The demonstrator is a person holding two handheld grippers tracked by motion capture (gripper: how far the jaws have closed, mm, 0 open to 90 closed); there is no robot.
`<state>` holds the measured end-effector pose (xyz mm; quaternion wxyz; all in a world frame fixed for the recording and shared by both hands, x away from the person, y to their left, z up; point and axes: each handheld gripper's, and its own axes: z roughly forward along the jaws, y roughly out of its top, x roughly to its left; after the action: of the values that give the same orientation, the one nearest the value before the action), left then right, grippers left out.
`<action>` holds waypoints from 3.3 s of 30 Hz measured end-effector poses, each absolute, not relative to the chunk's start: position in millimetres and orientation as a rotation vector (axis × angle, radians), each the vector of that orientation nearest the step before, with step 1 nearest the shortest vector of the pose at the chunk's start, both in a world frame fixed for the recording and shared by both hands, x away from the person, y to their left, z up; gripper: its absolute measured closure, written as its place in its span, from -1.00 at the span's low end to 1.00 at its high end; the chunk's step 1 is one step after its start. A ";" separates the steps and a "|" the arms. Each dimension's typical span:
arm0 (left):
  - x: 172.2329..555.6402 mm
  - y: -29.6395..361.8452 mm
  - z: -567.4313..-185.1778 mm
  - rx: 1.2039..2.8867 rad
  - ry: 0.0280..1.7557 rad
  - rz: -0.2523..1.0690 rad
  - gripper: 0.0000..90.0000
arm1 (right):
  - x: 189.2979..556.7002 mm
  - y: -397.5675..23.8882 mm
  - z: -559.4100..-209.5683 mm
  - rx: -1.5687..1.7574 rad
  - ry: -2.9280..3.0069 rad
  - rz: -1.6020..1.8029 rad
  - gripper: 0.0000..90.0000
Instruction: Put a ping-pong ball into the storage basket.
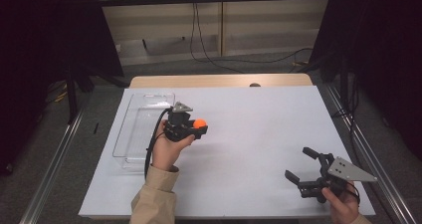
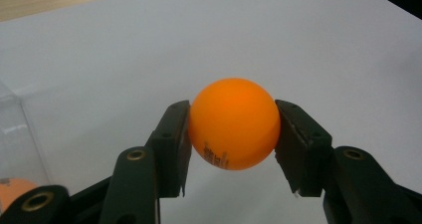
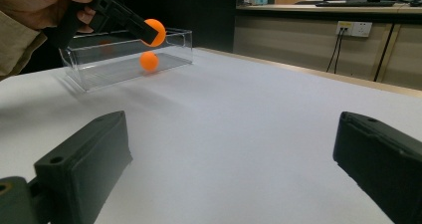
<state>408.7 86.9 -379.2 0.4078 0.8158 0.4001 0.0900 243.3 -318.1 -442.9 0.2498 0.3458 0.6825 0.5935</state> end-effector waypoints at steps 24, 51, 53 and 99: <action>409.3 96.3 -375.7 2.055 1.028 0.239 0.13 | 243.5 -318.0 -443.0 0.939 1.860 1.617 -0.98; 409.5 107.9 -370.5 2.045 1.043 0.256 0.13 | 243.4 -317.2 -443.0 0.937 1.862 1.616 -0.98; 409.5 108.4 -370.5 2.049 1.044 0.257 0.13 | 243.5 -317.2 -443.1 0.941 1.863 1.616 -0.98; 409.8 131.3 -364.0 2.022 1.081 0.284 0.13 | 243.4 -317.3 -443.1 0.939 1.862 1.618 -0.98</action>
<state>409.8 131.3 -364.0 0.4038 0.8007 0.4280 0.1125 243.4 -317.3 -443.1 0.2485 0.3446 0.6832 0.5939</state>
